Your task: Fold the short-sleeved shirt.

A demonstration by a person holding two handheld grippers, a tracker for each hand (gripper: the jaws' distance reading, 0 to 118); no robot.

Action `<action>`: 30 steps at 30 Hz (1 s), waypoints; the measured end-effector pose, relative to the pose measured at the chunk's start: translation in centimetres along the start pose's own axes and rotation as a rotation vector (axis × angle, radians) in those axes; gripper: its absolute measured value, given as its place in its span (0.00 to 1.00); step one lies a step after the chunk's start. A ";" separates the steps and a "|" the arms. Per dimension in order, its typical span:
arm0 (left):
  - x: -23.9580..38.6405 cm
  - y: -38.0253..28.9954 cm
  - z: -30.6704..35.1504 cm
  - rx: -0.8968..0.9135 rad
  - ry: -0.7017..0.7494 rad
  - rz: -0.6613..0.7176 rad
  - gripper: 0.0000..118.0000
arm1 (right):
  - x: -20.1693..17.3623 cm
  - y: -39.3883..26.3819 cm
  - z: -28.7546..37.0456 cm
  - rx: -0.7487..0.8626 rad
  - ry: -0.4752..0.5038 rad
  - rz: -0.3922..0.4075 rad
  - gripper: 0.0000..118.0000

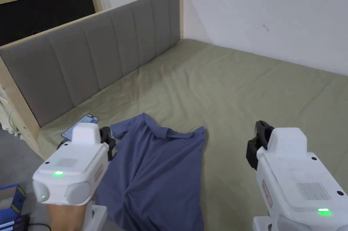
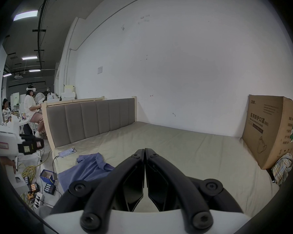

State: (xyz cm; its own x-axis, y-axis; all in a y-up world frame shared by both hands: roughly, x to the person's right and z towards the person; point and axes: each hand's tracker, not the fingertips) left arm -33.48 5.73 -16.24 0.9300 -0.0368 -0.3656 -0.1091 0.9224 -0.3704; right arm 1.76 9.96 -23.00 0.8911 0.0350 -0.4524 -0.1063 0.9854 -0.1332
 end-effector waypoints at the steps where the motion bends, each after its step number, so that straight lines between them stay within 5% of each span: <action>1: -0.2 -0.2 -2.2 -0.058 -0.021 -0.007 0.00 | 0.3 -0.1 -0.1 -0.003 -0.008 0.004 0.00; 8: 2.1 -2.5 -11.9 -0.380 -0.119 -0.004 0.05 | 3.1 -1.4 -1.0 -0.050 -0.079 0.006 0.00; 9: 2.3 -2.9 -12.8 -0.438 -0.120 -0.011 0.19 | 3.5 -1.7 -1.2 -0.060 -0.090 0.010 0.00; 12: 3.0 -4.9 -15.5 -0.546 -0.092 -0.014 0.85 | 4.8 -2.6 -2.0 -0.096 -0.118 0.015 0.00; 14: 3.2 -5.9 -16.5 -0.561 -0.106 -0.019 0.97 | 5.5 -3.1 -2.3 -0.116 -0.138 0.017 0.00; 18: 3.7 -8.8 -19.4 -0.698 -0.098 0.008 0.96 | 6.8 -4.0 -2.7 -0.148 -0.167 0.014 0.00; 21: 4.4 -10.1 -19.9 -0.741 -0.105 0.012 0.80 | 7.6 -4.4 -2.5 -0.162 -0.184 0.012 0.00; 23: 4.9 -10.1 -19.4 -0.710 -0.083 0.003 0.78 | 8.1 -4.7 -2.3 -0.174 -0.192 0.014 0.00; 24: 5.2 -9.7 -19.3 -0.723 -0.080 0.002 0.71 | 8.3 -4.8 -2.2 -0.177 -0.196 0.015 0.00; 28: 5.7 -8.4 -17.9 -0.669 -0.097 -0.062 0.00 | 9.1 -5.0 -1.7 -0.187 -0.206 0.004 0.00; 30: 5.8 -8.0 -17.0 -0.662 -0.094 -0.053 0.00 | 9.3 -4.7 -1.1 -0.181 -0.209 -0.005 0.00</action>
State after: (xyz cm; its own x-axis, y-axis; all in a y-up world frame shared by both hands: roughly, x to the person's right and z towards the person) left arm -33.20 -8.42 -29.88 0.9634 -0.0144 -0.2676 -0.2266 0.4891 -0.8423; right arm 10.11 5.46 -27.56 0.9617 0.0820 -0.2617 -0.1617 0.9403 -0.2994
